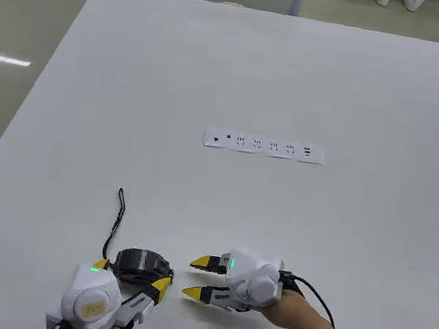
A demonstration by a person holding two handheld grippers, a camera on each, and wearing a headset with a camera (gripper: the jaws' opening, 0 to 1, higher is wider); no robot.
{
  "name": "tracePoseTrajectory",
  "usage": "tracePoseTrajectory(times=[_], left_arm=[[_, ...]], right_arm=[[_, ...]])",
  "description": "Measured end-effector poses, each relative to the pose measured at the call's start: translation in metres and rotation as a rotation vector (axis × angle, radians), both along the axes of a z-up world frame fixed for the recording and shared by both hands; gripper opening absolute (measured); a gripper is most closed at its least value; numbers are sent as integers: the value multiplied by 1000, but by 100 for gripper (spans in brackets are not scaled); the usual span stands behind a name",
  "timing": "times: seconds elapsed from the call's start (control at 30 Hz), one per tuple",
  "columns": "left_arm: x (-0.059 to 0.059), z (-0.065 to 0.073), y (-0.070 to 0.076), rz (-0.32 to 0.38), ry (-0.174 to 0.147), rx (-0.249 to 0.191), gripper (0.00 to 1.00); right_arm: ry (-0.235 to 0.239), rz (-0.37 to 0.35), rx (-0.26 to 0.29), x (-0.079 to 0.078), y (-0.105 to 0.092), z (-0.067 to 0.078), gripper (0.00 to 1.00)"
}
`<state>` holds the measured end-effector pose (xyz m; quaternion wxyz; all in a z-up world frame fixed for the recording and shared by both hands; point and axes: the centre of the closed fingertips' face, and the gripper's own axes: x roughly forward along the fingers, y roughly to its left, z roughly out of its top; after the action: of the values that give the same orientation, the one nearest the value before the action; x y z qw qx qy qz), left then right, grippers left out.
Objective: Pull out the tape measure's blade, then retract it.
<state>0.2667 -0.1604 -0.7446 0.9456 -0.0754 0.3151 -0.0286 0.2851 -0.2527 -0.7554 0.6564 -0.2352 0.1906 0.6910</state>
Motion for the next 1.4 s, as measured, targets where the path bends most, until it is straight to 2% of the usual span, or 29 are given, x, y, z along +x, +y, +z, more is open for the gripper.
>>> tracePoseTrajectory(times=[0.13,0.23,0.37,0.63,0.8,0.9,0.97,1.1,1.4], left_arm=[[-3,2,-2,-89,-7,22,70],[-7,4,0,-126,-2,22,71],[-10,7,5,-171,-7,49,76],[-26,5,10,-300,16,74,79],[-36,6,16,-343,14,78,81],[-42,8,17,-373,15,81,86],[-48,6,20,-403,34,113,88],[-56,9,21,-438,37,131,93],[-66,21,32,-441,20,134,98]], right_arm=[[-10,-63,3,3,-14,8,30],[-8,-95,5,1,-23,10,34],[2,-143,-1,-2,-38,9,39],[33,-283,17,-7,-70,16,46],[54,-370,30,-11,-90,20,54],[64,-414,21,-15,-102,20,61],[64,-439,23,-18,-110,22,62],[75,-514,36,-22,-124,26,71],[66,-592,46,-34,-150,37,79]])
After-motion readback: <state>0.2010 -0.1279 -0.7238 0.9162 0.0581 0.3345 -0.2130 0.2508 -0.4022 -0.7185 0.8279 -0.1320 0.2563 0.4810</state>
